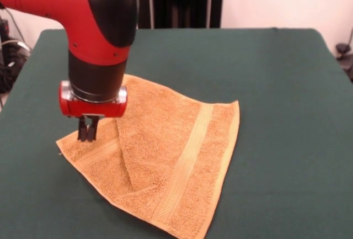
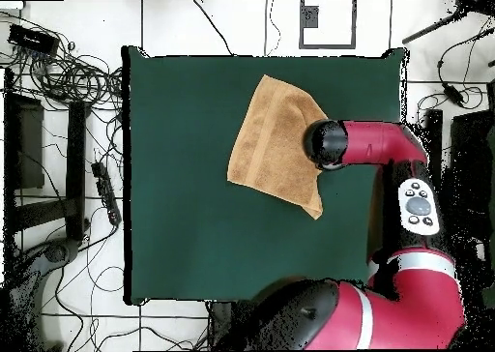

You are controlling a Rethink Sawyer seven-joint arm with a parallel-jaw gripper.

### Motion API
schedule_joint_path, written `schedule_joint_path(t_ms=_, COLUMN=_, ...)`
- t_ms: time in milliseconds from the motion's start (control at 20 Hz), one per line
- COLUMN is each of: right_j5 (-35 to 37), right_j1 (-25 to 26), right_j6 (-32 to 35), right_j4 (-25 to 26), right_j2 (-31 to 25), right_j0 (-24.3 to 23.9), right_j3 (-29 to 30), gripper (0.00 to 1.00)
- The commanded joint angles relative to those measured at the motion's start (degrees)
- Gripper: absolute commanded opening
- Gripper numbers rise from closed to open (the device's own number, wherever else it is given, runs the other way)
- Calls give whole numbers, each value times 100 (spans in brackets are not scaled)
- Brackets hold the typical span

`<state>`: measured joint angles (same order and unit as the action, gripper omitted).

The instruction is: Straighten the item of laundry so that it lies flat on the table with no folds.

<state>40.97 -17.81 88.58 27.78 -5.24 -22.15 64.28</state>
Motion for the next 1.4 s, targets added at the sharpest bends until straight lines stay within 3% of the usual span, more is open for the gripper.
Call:
schedule_joint_path(t_ms=50, right_j5=1, right_j1=706, right_j6=807, right_j4=86, right_j2=45, right_j0=375, right_j3=75, gripper=0)
schedule_joint_path(t_ms=650, right_j5=-347, right_j1=1207, right_j6=769, right_j4=372, right_j2=512, right_j0=698, right_j3=-366, gripper=0)
schedule_joint_path(t_ms=850, right_j5=-112, right_j1=1454, right_j6=614, right_j4=521, right_j2=768, right_j0=851, right_j3=-724, gripper=0)
schedule_joint_path(t_ms=1400, right_j5=-28, right_j1=1128, right_j6=-302, right_j4=792, right_j2=1080, right_j0=836, right_j3=-717, gripper=0)
